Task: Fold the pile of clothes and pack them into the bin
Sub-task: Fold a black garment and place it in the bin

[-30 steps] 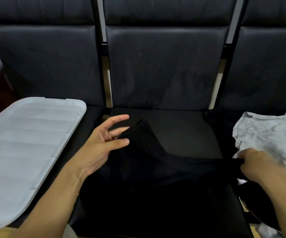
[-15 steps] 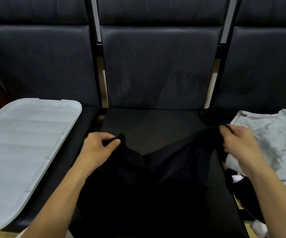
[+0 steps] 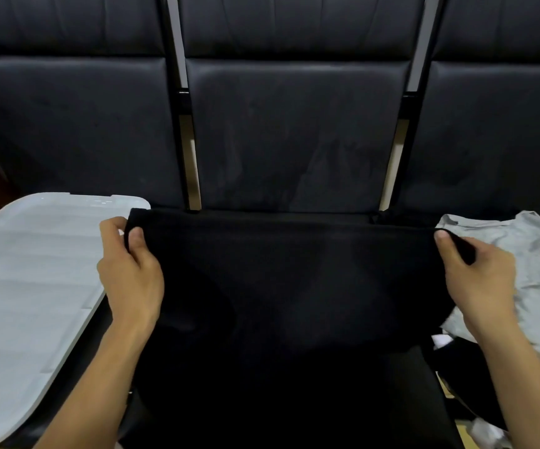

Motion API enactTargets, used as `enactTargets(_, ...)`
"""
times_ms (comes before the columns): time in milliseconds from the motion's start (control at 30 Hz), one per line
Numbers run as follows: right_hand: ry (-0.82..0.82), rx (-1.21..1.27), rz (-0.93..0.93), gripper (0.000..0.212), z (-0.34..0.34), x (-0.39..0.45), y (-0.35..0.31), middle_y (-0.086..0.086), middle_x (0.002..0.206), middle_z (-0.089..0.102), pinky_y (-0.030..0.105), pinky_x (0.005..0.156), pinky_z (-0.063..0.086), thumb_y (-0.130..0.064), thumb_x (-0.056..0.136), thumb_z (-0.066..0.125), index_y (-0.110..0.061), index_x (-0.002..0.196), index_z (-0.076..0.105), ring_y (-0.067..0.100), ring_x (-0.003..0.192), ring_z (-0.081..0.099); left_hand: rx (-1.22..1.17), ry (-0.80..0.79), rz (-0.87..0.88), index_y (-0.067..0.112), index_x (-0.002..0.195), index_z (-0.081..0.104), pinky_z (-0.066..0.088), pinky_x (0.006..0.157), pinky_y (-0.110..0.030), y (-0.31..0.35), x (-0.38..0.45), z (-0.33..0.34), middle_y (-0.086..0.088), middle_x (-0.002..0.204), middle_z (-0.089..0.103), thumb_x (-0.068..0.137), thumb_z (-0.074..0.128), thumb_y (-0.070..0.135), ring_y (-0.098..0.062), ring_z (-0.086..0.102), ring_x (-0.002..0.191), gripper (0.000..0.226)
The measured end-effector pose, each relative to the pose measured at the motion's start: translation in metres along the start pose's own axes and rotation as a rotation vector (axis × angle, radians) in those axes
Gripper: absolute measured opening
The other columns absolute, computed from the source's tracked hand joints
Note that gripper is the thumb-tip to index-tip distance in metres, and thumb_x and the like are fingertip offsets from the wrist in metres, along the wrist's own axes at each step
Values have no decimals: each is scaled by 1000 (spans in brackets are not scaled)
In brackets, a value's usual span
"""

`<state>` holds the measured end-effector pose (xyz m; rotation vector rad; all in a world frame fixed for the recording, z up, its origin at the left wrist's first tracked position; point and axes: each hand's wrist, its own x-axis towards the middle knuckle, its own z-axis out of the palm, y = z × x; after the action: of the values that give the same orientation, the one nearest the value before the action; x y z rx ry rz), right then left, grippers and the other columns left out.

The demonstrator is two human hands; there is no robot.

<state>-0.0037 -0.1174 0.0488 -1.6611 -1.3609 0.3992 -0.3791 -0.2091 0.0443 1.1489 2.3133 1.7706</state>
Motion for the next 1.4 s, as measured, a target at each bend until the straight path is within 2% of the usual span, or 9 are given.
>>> enactTargets(133, 88, 80, 28, 61, -4, 4, 6, 16, 58, 46, 21, 46, 33, -41, 98, 56, 11, 66, 47, 23, 57, 41, 9, -19, 22, 14, 107, 43, 31, 46, -21, -3, 1, -2, -12, 60, 43, 104, 39, 20, -19, 37, 50, 7)
enactTargets(400, -94, -138, -54, 46, -2, -3, 4, 9, 53, 48, 30, 51, 27, -24, 99, 56, -9, 56, 47, 22, 51, 44, -94, -34, 27, 18, 103, 48, 37, 56, -11, -6, 4, 0, -4, 75, 54, 102, 47, 20, -3, 48, 58, 2)
enactTargets(533, -178, -288, -37, 24, 6, -3, 16, 15, 97, 71, 29, 74, 39, 0, 94, 52, -7, 109, 70, 31, 88, 63, -181, -321, 80, 26, 91, 63, 43, 76, -3, 6, -6, 9, 16, 85, 69, 93, 63, 9, 12, 61, 81, 16)
enactTargets(633, -439, -133, -161, 44, 17, -14, 6, 1, 111, 69, 31, 87, 47, 7, 84, 63, -20, 119, 65, 19, 107, 64, -254, -550, 109, 32, 87, 69, 46, 82, -7, 16, -22, 18, 26, 85, 72, 85, 73, 5, 9, 65, 85, 27)
enactTargets(733, -910, 265, -177, 54, 35, -49, -30, -12, 121, 69, 24, 101, 47, -20, 75, 83, -29, 124, 61, 1, 118, 60, -319, -787, 140, 28, 87, 73, 46, 83, -10, 29, -43, 30, 21, 86, 74, 80, 76, 7, 6, 67, 86, 22)
enactTargets(867, -1160, 432, -120, 42, 54, -87, -58, -3, 116, 72, 28, 100, 50, -18, 79, 81, -21, 119, 67, 11, 112, 66, -362, -1023, 137, 24, 94, 74, 48, 85, -17, 41, -65, 42, 12, 92, 74, 85, 73, 6, -5, 69, 93, 20)
enactTargets(1000, -1009, 444, -99, 13, 56, -78, -55, 3, 92, 77, 23, 76, 55, -13, 90, 70, -6, 99, 75, 10, 86, 71, -347, -1067, 140, 27, 99, 69, 52, 77, -24, 40, -63, 42, 4, 91, 70, 89, 71, 14, -13, 67, 84, 17)
enactTargets(1133, -654, 477, -80, 26, 50, -56, -44, 5, 75, 69, 21, 60, 47, -20, 93, 64, 5, 84, 68, 9, 72, 59, -124, -1207, 59, 20, 91, 69, 56, 75, -32, 27, -38, 24, 0, 82, 71, 82, 79, 28, -13, 69, 77, 15)
enactTargets(1400, -219, 379, -99, 52, 25, -35, -31, 4, 61, 38, 27, 51, 31, -40, 95, 59, 2, 67, 43, 15, 58, 34, 340, -831, 65, 31, 73, 61, 50, 62, -33, -5, -6, 12, 10, 61, 62, 78, 73, 13, -7, 61, 62, 22)
